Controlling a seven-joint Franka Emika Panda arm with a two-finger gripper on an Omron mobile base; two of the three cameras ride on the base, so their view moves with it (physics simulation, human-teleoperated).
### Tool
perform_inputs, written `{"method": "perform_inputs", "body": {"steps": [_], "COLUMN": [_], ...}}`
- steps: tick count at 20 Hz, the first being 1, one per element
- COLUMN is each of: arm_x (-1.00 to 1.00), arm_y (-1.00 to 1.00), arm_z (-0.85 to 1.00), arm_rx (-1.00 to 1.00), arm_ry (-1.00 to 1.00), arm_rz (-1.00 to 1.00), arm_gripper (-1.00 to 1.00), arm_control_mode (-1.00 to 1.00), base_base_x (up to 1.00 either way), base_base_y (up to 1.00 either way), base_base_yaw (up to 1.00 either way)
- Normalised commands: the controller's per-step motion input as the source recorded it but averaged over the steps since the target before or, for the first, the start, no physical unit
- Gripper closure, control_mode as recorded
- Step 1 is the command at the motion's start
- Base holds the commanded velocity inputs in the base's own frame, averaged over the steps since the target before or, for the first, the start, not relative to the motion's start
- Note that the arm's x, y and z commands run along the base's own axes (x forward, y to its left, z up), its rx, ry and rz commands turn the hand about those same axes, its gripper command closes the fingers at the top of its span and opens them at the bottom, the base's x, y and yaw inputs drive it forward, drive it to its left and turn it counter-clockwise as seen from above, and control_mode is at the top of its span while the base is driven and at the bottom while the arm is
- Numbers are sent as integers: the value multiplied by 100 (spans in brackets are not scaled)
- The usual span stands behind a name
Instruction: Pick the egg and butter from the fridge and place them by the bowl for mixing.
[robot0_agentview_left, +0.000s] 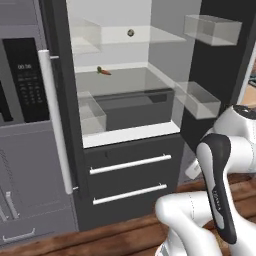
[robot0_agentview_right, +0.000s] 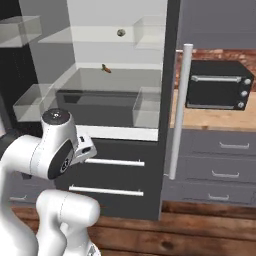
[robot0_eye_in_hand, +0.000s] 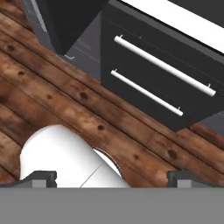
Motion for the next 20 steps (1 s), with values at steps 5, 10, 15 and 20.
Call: {"method": "perform_inputs", "body": {"steps": [5, 10, 15, 20], "arm_x": [0, 0, 0, 0], "arm_y": [0, 0, 0, 0], "arm_z": [0, 0, 0, 0], "arm_rx": [0, 0, 0, 0], "arm_ry": [0, 0, 0, 0], "arm_rz": [0, 0, 0, 0], "arm_gripper": [-100, -100, -100, -100], "arm_control_mode": [100, 100, 100, 100], "base_base_x": [94, 67, 22, 64], "base_base_y": [17, 52, 0, -1], "base_base_yaw": [1, 12, 1, -2]}}
